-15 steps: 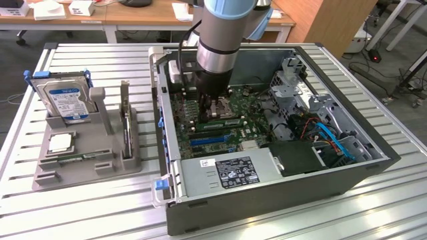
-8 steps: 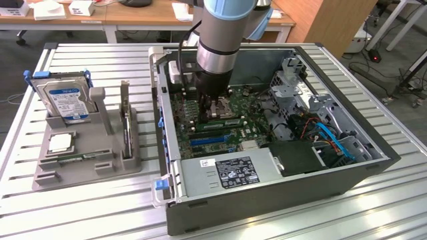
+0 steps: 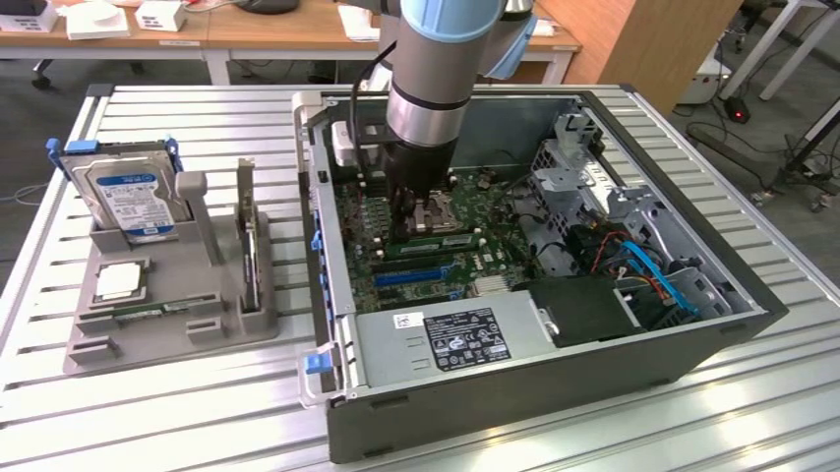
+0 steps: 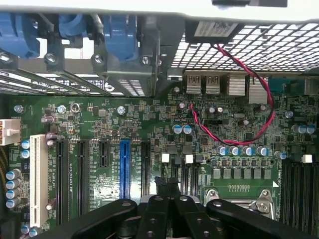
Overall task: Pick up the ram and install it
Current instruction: 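Press down the ram until it locks into place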
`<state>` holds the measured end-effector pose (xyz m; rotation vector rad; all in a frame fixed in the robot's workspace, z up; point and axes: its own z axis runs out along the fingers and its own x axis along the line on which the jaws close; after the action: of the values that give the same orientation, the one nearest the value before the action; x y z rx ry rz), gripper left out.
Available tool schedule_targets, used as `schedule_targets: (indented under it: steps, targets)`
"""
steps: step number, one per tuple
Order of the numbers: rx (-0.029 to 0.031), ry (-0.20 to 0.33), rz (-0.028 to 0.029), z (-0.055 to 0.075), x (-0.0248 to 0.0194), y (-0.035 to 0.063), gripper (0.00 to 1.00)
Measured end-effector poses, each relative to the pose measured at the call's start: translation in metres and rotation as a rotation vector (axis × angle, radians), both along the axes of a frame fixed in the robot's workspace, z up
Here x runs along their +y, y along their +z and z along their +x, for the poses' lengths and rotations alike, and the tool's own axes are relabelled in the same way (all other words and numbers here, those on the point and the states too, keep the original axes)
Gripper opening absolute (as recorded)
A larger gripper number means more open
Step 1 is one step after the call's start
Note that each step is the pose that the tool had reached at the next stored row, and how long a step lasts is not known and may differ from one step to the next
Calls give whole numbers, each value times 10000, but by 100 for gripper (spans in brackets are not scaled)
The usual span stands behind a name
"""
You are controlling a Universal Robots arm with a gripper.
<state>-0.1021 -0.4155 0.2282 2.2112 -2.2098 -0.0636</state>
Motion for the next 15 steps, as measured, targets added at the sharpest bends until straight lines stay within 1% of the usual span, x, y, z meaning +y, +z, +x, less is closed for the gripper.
schedule_targets:
  steps: [15]
  targets:
    - [1,0,-2,-1,0,-25,9]
